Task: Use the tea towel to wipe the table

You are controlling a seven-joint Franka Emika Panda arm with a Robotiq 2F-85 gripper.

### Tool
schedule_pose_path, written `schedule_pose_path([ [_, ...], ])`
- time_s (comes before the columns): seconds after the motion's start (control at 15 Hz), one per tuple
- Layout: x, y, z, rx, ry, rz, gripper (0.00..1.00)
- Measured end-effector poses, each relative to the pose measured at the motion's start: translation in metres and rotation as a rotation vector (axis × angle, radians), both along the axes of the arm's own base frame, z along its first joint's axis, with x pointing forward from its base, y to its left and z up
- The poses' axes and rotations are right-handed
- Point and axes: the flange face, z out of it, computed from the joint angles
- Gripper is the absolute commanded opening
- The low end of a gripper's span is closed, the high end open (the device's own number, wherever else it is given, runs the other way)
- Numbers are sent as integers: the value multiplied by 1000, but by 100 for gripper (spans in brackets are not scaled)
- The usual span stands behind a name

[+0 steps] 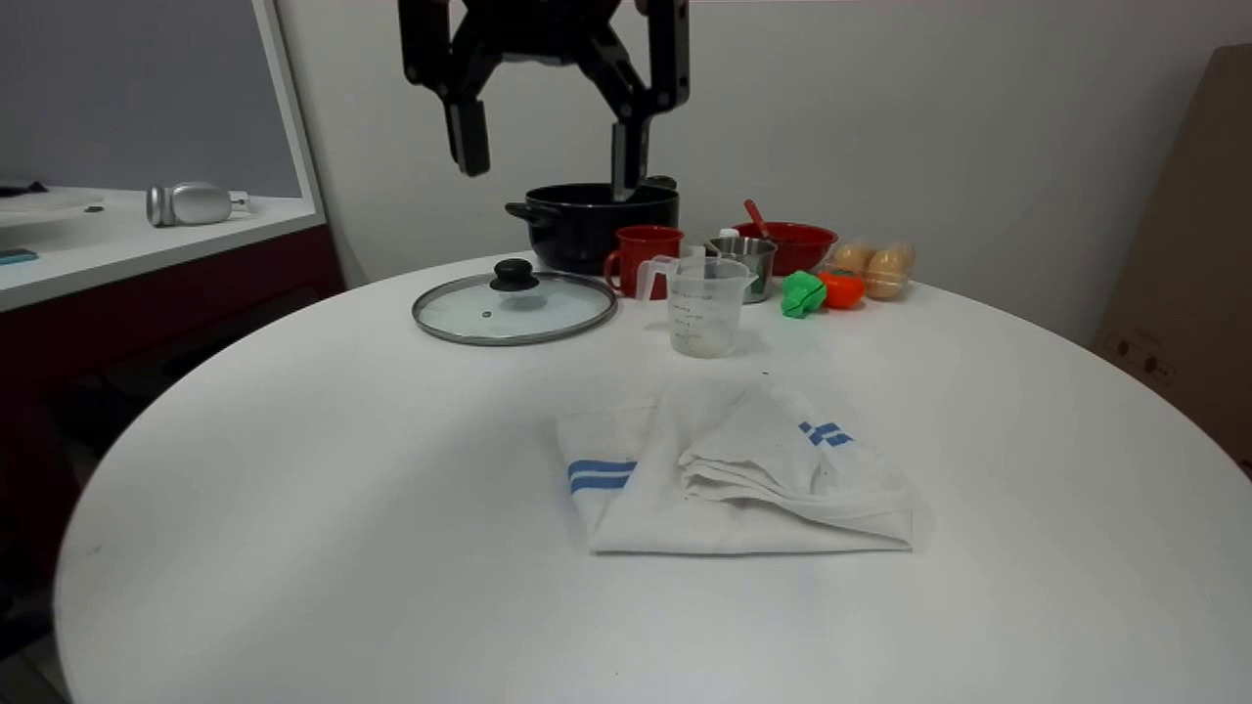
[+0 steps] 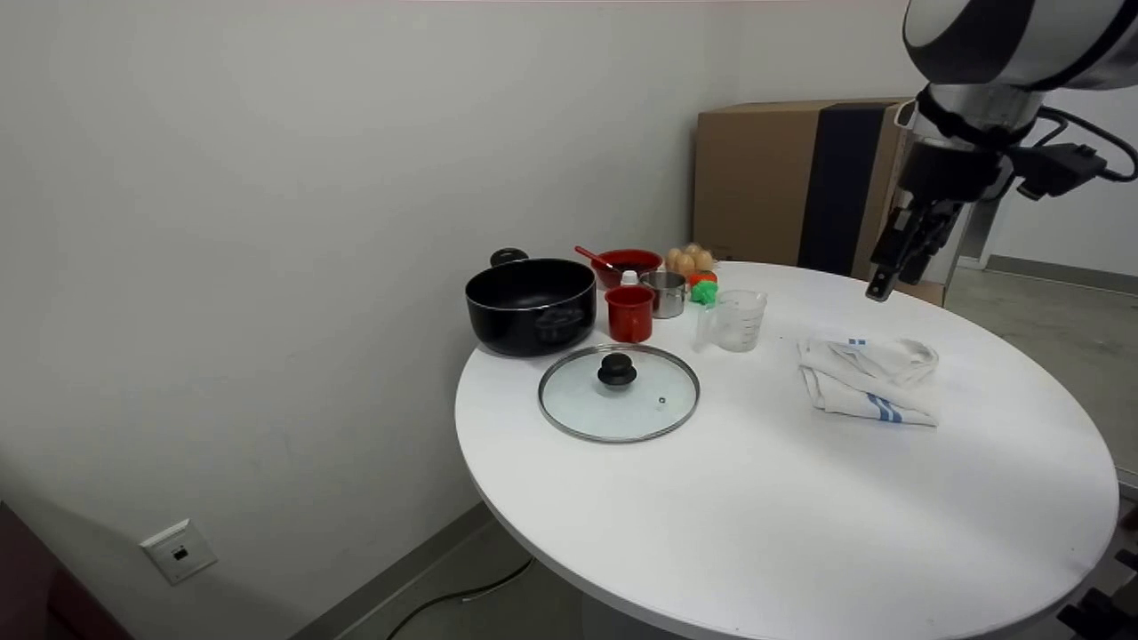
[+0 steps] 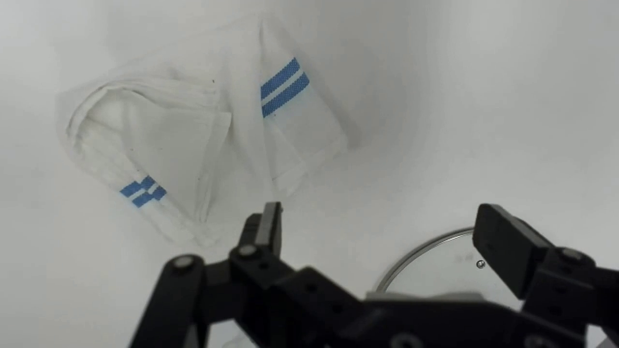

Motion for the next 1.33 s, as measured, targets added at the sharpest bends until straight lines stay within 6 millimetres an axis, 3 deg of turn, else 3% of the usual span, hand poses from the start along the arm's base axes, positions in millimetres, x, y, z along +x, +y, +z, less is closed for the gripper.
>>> schedule_pose_path([
  [0.4, 10, -30, -12, -17, -25, 78, 100],
  [1.0, 70, -18, -84, -101, -59, 129, 100],
  [1.2, 84, -29, -96, -110, -53, 121, 100],
  [1.33, 83, -44, -106, -111, -41, 95, 100],
])
